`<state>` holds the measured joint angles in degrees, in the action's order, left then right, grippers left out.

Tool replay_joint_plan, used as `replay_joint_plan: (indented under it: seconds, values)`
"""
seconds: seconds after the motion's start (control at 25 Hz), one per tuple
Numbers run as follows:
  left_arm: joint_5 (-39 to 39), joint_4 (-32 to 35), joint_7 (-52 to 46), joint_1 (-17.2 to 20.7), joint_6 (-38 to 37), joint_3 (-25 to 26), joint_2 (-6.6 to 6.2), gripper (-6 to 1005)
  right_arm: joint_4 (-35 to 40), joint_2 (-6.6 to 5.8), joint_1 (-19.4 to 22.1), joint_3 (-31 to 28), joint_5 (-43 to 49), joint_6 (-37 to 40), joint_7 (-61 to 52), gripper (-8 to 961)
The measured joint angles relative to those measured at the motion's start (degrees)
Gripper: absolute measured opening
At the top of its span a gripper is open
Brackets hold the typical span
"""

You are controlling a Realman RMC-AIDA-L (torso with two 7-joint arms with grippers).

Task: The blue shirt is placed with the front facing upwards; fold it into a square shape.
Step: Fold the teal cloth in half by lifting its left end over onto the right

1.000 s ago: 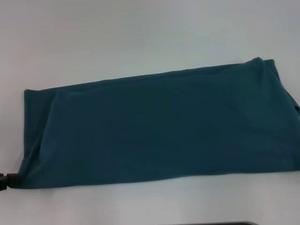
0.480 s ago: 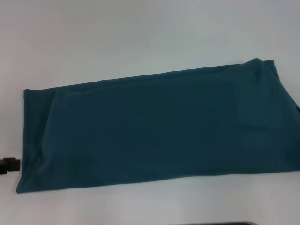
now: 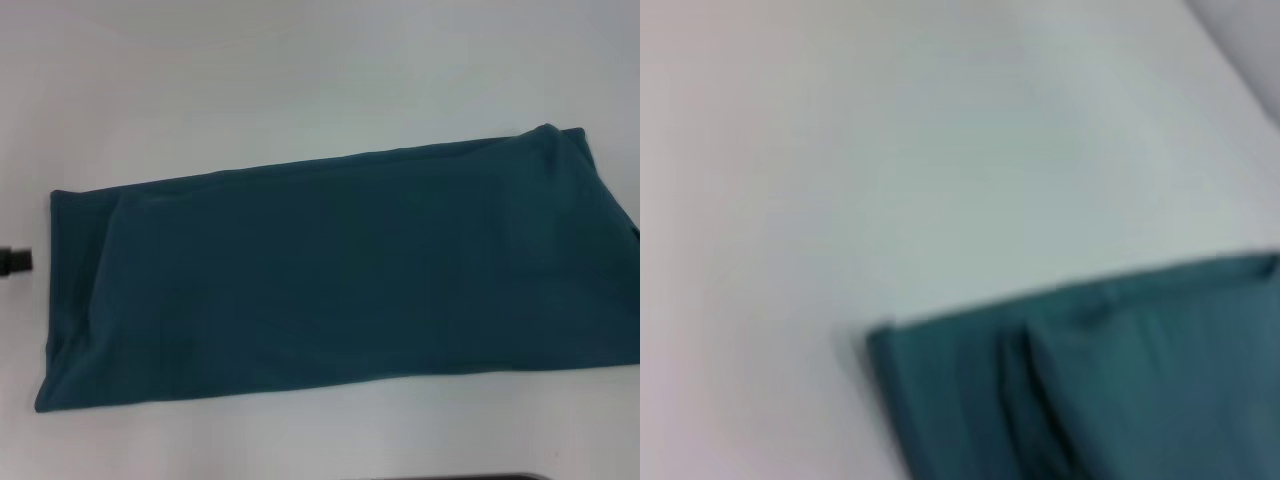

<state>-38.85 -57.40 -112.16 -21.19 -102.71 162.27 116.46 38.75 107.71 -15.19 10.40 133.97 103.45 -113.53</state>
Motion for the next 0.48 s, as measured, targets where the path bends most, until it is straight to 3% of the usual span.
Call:
replay_joint_plan:
  seconds: [0.16,0.36,0.48]
  values:
    - [-0.05,2.24,0.08,-2.83,0.85,0.7,0.15,408,0.7,0.58,-2.03,-0.5,-0.04,-0.04,1.73,571]
    - [-0.31,2.82,0.93,-4.24,2.05,0.46,1.95,612,0.76,2.09,-4.12,-0.57,-0.22,-0.8,5.31,691]
    - [-1.84,3.73,1.96,-3.94,1.78,0.27,2.35,658,0.39,2.58,-4.87,-0.57,-1.1,-0.92,7.48,774]
